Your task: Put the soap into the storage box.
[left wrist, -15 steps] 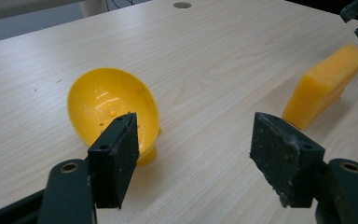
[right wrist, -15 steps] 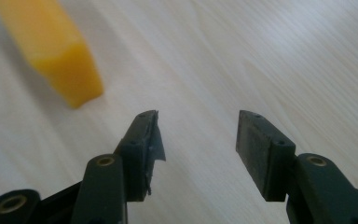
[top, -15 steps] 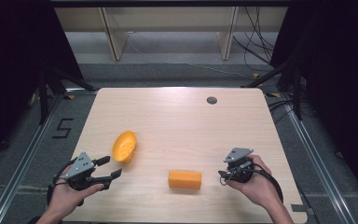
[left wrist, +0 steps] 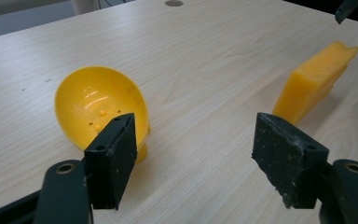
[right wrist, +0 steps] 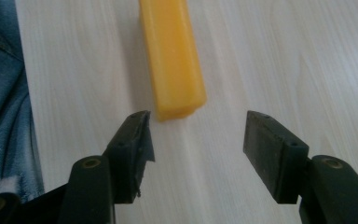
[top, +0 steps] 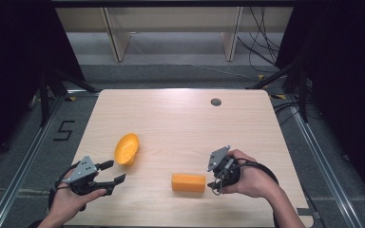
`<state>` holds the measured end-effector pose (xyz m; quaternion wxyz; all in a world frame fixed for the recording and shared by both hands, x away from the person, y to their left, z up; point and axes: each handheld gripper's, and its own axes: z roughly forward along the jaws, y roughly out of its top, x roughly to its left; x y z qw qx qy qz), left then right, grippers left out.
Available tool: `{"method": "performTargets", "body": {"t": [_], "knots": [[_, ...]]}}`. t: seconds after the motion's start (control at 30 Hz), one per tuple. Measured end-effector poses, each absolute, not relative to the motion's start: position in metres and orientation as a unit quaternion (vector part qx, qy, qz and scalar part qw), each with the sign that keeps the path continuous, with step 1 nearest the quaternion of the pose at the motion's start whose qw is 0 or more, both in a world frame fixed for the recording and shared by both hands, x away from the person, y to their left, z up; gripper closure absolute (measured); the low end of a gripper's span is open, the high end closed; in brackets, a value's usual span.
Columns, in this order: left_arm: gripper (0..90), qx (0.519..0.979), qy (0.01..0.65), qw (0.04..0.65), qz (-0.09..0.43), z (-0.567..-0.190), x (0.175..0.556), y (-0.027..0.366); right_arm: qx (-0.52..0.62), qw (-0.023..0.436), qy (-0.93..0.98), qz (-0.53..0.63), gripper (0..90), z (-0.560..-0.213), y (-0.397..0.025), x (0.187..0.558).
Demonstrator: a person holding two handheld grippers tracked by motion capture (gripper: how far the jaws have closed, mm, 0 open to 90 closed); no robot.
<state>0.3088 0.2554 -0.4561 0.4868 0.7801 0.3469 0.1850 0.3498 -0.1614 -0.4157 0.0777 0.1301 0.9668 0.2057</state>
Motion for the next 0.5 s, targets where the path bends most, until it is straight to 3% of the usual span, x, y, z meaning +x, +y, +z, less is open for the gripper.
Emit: {"method": "performTargets", "body": {"t": [0.5], "knots": [[29.1,0.785,0.341,0.487,0.177,-0.457,0.309,0.254,0.082,0.048,0.981,0.169,38.5,-0.433,-0.122,0.363]]}}
